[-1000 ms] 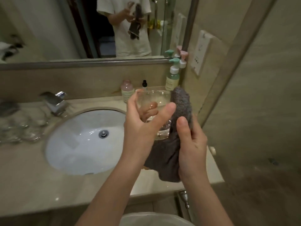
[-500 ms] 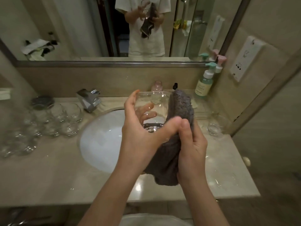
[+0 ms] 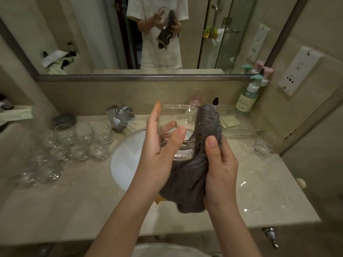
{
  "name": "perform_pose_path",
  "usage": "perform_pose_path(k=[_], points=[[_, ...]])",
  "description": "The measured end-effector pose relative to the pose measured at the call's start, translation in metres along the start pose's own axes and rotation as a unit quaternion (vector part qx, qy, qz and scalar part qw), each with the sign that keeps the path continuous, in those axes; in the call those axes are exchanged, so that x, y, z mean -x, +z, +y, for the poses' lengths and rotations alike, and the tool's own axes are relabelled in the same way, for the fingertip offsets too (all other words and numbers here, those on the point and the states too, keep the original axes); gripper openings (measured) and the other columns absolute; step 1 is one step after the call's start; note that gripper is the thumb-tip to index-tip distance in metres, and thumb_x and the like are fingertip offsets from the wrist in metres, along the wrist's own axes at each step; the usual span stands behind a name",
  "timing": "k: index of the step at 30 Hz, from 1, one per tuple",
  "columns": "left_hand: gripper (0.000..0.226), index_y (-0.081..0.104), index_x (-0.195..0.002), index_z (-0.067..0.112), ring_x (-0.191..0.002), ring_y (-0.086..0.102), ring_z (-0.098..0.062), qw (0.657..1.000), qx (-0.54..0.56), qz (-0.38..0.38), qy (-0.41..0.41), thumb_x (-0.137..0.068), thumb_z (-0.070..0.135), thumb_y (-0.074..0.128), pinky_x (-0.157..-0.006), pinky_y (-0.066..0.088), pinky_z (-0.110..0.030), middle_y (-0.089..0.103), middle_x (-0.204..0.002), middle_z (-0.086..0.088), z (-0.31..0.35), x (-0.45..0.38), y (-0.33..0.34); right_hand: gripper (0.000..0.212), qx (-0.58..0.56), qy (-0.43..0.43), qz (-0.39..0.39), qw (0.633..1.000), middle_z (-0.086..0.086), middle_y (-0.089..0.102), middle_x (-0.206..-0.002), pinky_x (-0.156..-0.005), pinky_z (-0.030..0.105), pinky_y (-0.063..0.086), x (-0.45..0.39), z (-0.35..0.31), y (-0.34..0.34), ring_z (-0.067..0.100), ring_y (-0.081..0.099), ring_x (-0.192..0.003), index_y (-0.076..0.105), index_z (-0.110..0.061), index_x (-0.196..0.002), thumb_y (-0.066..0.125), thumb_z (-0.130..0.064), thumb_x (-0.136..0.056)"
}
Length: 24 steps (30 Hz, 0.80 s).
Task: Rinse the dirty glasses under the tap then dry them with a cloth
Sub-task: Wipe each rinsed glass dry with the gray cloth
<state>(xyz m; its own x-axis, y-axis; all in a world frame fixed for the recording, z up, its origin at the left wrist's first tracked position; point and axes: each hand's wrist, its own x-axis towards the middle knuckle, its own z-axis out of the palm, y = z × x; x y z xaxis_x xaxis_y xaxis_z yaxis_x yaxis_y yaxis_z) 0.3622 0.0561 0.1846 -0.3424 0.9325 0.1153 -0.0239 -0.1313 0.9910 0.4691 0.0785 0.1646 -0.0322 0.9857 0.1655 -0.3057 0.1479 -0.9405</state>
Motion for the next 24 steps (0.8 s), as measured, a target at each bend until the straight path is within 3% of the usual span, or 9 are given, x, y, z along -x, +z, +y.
perform_pose_path(k=[3,7,9,11,13,16,18,20,24], points=[[0.085,0.034,-0.125,0.061,-0.109,0.062,0.0,1.0,0.004,0.018,0.004,-0.051,0.056,0.075,-0.091,0.052,-0.031,0.063,-0.119,0.009,0.0,0.0,-0.011,0.026,-0.013,0.004,-0.017,1.0,-0.005,0.074,-0.091,-0.075,0.024,0.053,0.008,0.005,0.018,0.011,0.068,-0.088,0.074,-0.038,-0.096,0.057,-0.049,-0.079],[0.084,0.044,-0.135,0.037,-0.108,0.069,-0.016,0.988,0.139,-0.05,-0.048,-0.058,0.039,0.077,-0.08,0.057,-0.029,0.074,-0.11,0.003,0.001,0.001,-0.032,0.027,-0.066,0.034,-0.011,0.997,0.004,0.074,-0.098,-0.075,0.028,0.056,0.016,0.009,0.032,0.021,0.07,-0.093,0.075,-0.028,-0.099,0.064,-0.047,-0.083],[0.074,0.052,-0.128,0.039,-0.111,0.067,-0.018,0.98,0.171,-0.068,-0.075,-0.059,0.045,0.076,-0.082,0.057,-0.031,0.073,-0.114,-0.002,0.001,0.003,-0.041,0.027,-0.069,0.044,-0.003,0.997,0.006,0.074,-0.1,-0.078,0.031,0.057,0.019,0.011,0.037,0.023,0.07,-0.095,0.075,-0.028,-0.099,0.064,-0.047,-0.084],[0.073,0.057,-0.119,0.045,-0.112,0.064,-0.008,0.99,0.119,-0.043,-0.06,-0.051,0.058,0.078,-0.09,0.055,-0.032,0.069,-0.119,0.002,-0.001,0.002,-0.047,0.023,-0.064,0.047,-0.003,0.997,0.005,0.074,-0.098,-0.078,0.032,0.057,0.023,0.013,0.042,0.022,0.07,-0.094,0.075,-0.028,-0.097,0.061,-0.042,-0.085],[0.081,0.053,-0.119,0.043,-0.096,0.062,0.005,0.998,0.064,0.005,-0.024,-0.045,0.064,0.076,-0.083,0.052,-0.019,0.062,-0.111,0.007,-0.002,0.001,-0.052,0.027,-0.046,0.035,-0.01,0.998,0.002,0.074,-0.095,-0.076,0.03,0.056,0.028,0.015,0.047,0.019,0.07,-0.091,0.075,-0.03,-0.095,0.06,-0.046,-0.081],[0.096,0.043,-0.118,0.044,-0.087,0.064,0.001,0.998,0.042,0.05,0.02,-0.036,0.079,0.079,-0.076,0.051,-0.018,0.064,-0.098,0.011,-0.005,0.002,-0.062,0.025,-0.024,0.012,-0.024,0.999,-0.005,0.072,-0.085,-0.069,0.024,0.054,0.032,0.012,0.055,0.011,0.068,-0.081,0.073,-0.035,-0.09,0.056,-0.049,-0.079],[0.088,0.043,-0.113,0.043,-0.091,0.068,-0.004,0.998,0.034,0.044,0.023,-0.041,0.079,0.077,-0.078,0.055,-0.025,0.071,-0.097,0.014,-0.003,0.003,-0.069,0.024,-0.021,0.005,-0.027,0.999,-0.007,0.071,-0.082,-0.067,0.022,0.053,0.033,0.013,0.06,0.008,0.067,-0.079,0.073,-0.037,-0.09,0.056,-0.049,-0.078],[0.073,0.046,-0.112,0.036,-0.091,0.069,-0.006,0.999,0.046,0.024,0.01,-0.053,0.065,0.075,-0.08,0.055,-0.029,0.071,-0.1,0.018,0.001,0.002,-0.075,0.026,-0.037,0.017,-0.024,0.999,-0.006,0.073,-0.087,-0.071,0.025,0.055,0.033,0.015,0.066,0.011,0.069,-0.084,0.074,-0.036,-0.092,0.056,-0.05,-0.078],[0.052,0.057,-0.109,0.036,-0.089,0.068,-0.011,0.996,0.088,-0.022,-0.02,-0.063,0.061,0.06,-0.084,0.05,-0.039,0.066,-0.123,-0.004,0.007,0.003,-0.079,0.025,-0.086,0.069,-0.01,0.994,0.008,0.074,-0.1,-0.08,0.036,0.057,0.035,0.021,0.073,0.026,0.07,-0.096,0.075,-0.027,-0.094,0.057,-0.043,-0.085]])
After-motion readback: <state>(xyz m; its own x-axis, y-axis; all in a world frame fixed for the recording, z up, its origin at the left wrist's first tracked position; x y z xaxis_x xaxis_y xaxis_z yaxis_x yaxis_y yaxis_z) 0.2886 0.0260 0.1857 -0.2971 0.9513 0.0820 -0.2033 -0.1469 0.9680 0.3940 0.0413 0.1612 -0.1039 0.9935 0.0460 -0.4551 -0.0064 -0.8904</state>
